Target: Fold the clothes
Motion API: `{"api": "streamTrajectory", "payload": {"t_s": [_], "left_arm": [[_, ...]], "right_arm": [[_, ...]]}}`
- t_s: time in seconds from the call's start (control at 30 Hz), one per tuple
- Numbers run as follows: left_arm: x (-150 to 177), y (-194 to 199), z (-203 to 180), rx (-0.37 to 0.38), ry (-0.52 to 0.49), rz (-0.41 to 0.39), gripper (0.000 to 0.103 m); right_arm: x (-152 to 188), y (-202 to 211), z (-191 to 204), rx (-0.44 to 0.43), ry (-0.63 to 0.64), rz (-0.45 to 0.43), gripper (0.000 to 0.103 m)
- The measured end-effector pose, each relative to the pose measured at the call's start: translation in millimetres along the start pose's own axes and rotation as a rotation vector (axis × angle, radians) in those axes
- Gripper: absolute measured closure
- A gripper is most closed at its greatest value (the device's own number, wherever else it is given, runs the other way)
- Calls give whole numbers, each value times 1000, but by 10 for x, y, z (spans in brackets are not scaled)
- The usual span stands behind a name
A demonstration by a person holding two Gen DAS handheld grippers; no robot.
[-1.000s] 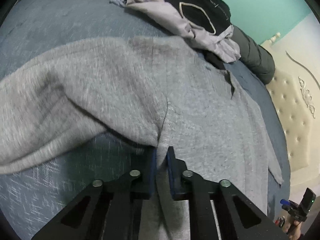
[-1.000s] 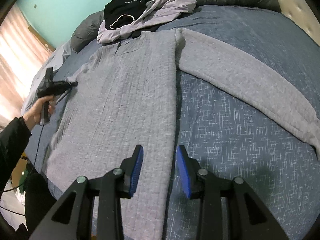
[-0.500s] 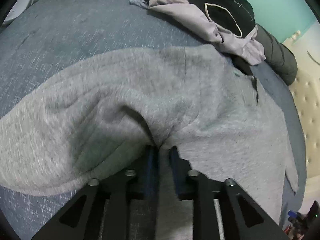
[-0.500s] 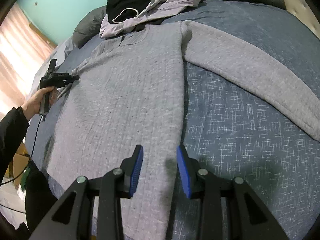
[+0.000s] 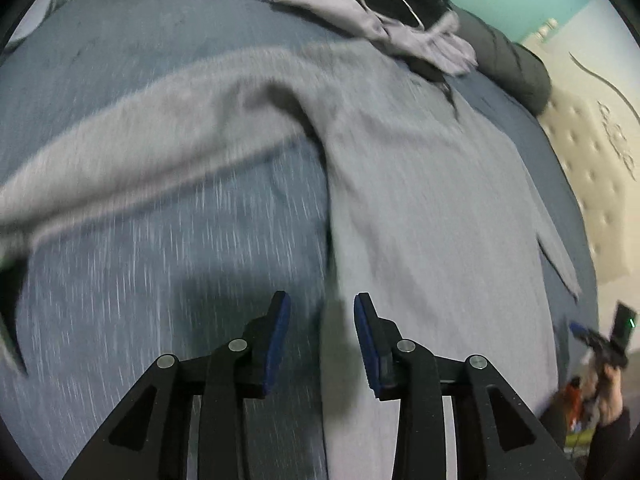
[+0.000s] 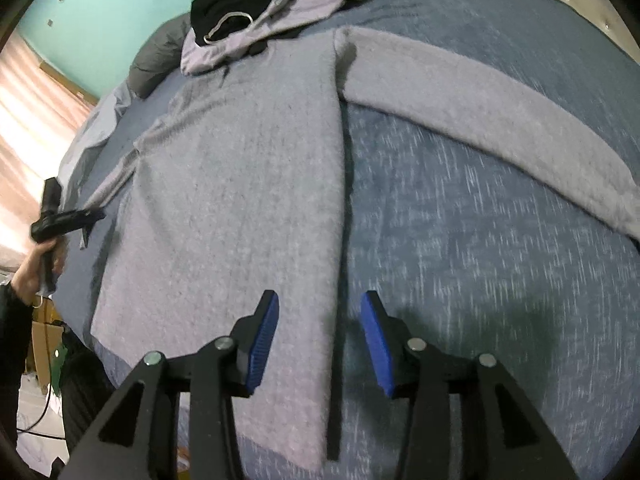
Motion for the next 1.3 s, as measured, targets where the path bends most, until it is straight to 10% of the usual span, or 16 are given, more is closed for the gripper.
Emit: {"api": "streamTrajectory", "payload": {"t_s": [0.53,0.67,0.73,0.83,1.3], "left_arm": [[1530,68,-20,41,-11,185,63],[1641,4,-72,60,-3,193,63],[1672,-19,-96,64,-3,194,65],[1692,-27,-150,82,-12,193,97],[1766,689,-274,59,-88,112,100]], "right_arm": [[586,-233,100,-29,6,192,55],[618,-280,115,-75,-25,192,59],[626,-298,119,-80,-27,191,79],[636,-274,136,-77,-28,174,98],[727,284,492,-73,103,113,100]]}}
Point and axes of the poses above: each gripper's, at about its wrist camera, not at the fingertips, and y roughly against the way its jaws point, z to its left, x to its underside, the point moved 3 cm from there along -y, roughly the way its jaws point, and after that the axes turned 2 degrees about y, right-handed, at the moved point
